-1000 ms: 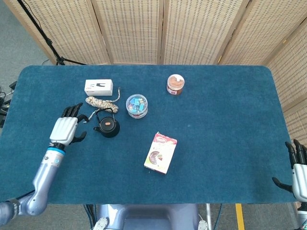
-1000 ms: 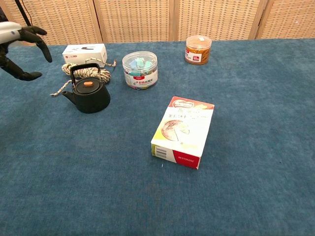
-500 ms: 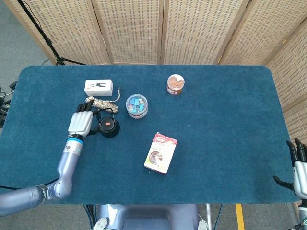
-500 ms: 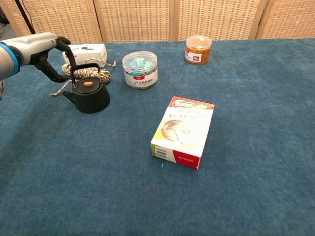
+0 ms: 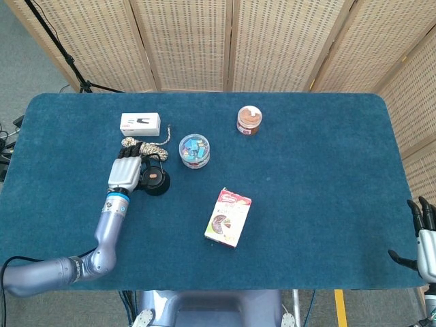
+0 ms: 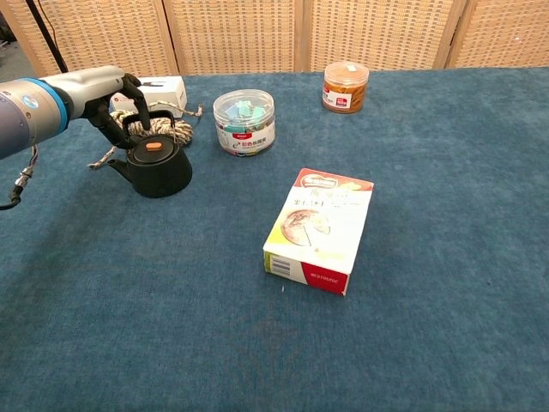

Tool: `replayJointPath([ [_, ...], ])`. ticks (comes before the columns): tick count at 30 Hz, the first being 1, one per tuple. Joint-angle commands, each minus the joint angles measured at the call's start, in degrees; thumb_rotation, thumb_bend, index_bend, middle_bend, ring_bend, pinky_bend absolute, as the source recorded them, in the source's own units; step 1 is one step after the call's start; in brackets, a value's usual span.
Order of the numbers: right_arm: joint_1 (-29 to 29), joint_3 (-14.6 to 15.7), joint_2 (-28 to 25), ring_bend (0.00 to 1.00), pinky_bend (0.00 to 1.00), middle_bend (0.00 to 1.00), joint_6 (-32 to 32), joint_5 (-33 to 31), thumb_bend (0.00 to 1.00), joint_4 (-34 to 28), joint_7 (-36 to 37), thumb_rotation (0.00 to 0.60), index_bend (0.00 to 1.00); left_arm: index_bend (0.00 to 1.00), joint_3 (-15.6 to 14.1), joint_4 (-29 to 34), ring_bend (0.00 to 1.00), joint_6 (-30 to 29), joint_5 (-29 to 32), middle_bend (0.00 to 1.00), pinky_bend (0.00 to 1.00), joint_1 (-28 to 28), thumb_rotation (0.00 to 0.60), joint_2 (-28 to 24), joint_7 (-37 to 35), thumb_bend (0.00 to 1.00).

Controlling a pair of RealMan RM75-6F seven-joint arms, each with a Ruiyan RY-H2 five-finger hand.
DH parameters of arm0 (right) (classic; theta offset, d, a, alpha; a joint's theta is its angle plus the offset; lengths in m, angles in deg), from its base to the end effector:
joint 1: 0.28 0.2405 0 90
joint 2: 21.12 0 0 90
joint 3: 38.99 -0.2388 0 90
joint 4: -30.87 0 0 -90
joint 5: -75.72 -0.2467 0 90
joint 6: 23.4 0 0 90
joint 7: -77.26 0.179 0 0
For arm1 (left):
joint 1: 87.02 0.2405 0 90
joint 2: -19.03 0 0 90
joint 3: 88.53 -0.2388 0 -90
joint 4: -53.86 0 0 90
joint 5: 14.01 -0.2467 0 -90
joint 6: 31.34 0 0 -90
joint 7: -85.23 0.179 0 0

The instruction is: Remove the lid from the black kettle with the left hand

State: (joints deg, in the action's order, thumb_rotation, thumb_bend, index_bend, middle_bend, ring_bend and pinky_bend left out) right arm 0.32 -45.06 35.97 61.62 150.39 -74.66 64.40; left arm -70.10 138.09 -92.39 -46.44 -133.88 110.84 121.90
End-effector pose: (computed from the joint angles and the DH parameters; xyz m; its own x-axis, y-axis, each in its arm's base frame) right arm -0.3110 -0.2023 0.1506 0.4790 -0.0303 0.8773 -0.8520 0.2247 0.4729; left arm -0.1385 0.4115 -0.0476 0.3558 0.2854 0.8899 0.9279 0.0058 -0.3728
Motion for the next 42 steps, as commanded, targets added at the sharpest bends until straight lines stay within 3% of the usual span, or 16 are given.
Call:
replayJointPath([
  [1,0.0,-0.04,-0.13,0.0,0.0,0.0,-0.01,-0.16,0.0,0.04,0.25,0.6,0.0,0.47,-0.18,-1.51,0.0,0.69,1.45,0.0,0.0,-0.88,0.6,1.08,0.49,0.38],
  [19,0.22,-0.08,-0.59,0.0,0.0,0.0,-0.26,-0.61,0.0,0.31,1.36,0.6,0.0,0.49,-1.07,-3.69,0.0,0.63,3.64,0.0,0.0,-2.58,0.6,3.04,0.78,0.38],
  [30,0.28,-0.01,-0.65,0.0,0.0,0.0,-0.23,-0.61,0.0,0.4,1.6,0.6,0.0,0.57,-1.41,-4.42,0.0,-0.11,4.58,0.0,0.0,-3.09,0.6,3.57,1.59,0.39],
  [42,0.27,0.09,-0.61,0.0,0.0,0.0,-0.03,-0.56,0.0,0.34,1.5,0.6,0.0,0.58,-1.35,-3.37,0.0,-1.45,3.19,0.0,0.0,-2.87,0.6,2.95,1.09,0.39],
])
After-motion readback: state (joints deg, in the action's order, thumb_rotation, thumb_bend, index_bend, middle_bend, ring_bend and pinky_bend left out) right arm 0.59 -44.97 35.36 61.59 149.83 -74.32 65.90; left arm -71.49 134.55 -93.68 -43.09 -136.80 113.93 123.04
